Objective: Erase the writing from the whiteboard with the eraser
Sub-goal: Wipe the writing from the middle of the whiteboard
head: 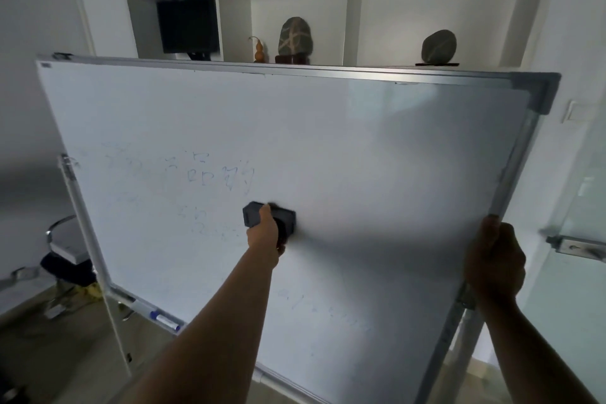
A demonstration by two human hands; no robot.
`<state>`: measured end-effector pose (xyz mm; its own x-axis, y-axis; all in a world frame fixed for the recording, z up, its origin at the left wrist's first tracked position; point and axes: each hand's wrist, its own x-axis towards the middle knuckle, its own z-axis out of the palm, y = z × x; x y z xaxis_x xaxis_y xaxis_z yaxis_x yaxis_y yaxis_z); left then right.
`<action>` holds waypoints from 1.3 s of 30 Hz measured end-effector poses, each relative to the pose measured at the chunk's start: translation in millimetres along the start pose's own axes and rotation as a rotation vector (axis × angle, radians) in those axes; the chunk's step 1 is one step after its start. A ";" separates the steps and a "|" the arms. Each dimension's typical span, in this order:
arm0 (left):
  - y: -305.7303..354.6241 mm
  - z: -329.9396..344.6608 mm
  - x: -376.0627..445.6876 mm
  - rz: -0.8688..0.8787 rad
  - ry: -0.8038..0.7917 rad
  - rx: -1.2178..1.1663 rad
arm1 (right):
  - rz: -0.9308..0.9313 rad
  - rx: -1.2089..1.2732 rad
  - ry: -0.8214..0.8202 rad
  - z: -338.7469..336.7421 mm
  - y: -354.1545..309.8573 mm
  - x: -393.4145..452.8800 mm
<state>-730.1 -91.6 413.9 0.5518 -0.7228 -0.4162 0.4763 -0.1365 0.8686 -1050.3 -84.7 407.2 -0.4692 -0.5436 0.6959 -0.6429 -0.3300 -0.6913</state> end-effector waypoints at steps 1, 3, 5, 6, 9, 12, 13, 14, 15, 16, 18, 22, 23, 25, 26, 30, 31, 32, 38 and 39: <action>-3.1 -5.7 1.0 -0.039 -0.037 0.012 | 0.011 -0.002 0.001 0.0 -1.0 0.0; 0.5 -11.7 -0.7 -0.056 -0.095 0.021 | 0.022 -0.007 0.000 -0.4 -3.5 -1.1; 6.1 -13.6 -6.6 -0.053 -0.136 0.003 | 0.029 -0.027 -0.015 -2.7 -4.8 -2.6; 7.3 -14.4 -8.1 -0.042 -0.144 -0.002 | 0.031 -0.028 -0.023 -3.5 -5.3 -3.0; 5.2 -23.8 -9.5 -0.023 -0.169 -0.045 | 0.034 0.000 0.004 0.3 -4.2 -5.1; -2.0 -37.2 -8.7 -0.002 -0.200 -0.107 | 0.009 -0.068 0.222 4.3 -7.7 -21.8; -4.7 -41.8 -7.1 0.010 -0.226 -0.126 | -0.076 -0.113 0.275 6.4 -15.8 -36.0; -7.2 -46.6 -5.8 0.027 -0.258 -0.133 | -0.194 -0.144 0.276 11.1 -28.8 -55.0; -9.5 -50.8 -5.0 0.039 -0.294 -0.133 | -0.291 -0.124 0.213 17.0 -45.1 -75.2; -10.8 -55.3 -5.3 0.043 -0.340 -0.130 | -0.325 -0.057 0.084 25.7 -63.7 -96.3; -12.1 -64.0 -8.4 0.039 -0.436 -0.117 | -0.160 0.129 -0.322 51.0 -99.5 -137.5; -15.9 -83.7 -12.3 0.034 -0.650 -0.101 | 0.414 0.398 -0.836 101.3 -146.5 -186.4; -17.9 -87.2 -10.4 0.052 -0.689 -0.081 | 0.458 0.466 -0.849 110.7 -153.5 -192.7; -18.8 -92.9 -6.3 0.059 -0.706 -0.040 | 0.448 0.542 -0.812 127.4 -166.1 -199.6; -18.3 -94.5 -5.4 0.060 -0.702 -0.021 | 0.456 0.558 -0.768 133.8 -168.6 -199.9; -8.8 -98.2 9.1 0.116 -0.729 0.036 | 0.427 0.624 -0.696 160.5 -180.2 -188.9; -4.2 -99.0 12.0 0.119 -0.726 0.033 | 0.413 0.632 -0.691 166.6 -181.4 -187.2; 1.3 -100.0 16.1 0.123 -0.717 0.024 | 0.396 0.636 -0.692 173.2 -182.9 -185.6; 27.3 -111.2 53.1 0.100 -0.798 -0.028 | 0.317 0.725 -0.574 216.0 -201.7 -182.8; 27.9 -113.8 59.0 0.098 -0.815 -0.038 | 0.304 0.718 -0.526 219.9 -203.4 -181.7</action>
<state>-606.3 -61.0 382.9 -0.0714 -0.9974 0.0001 0.4826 -0.0344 0.8752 -701.1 -88.5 378.5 -0.1087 -0.9056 0.4099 0.0716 -0.4184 -0.9054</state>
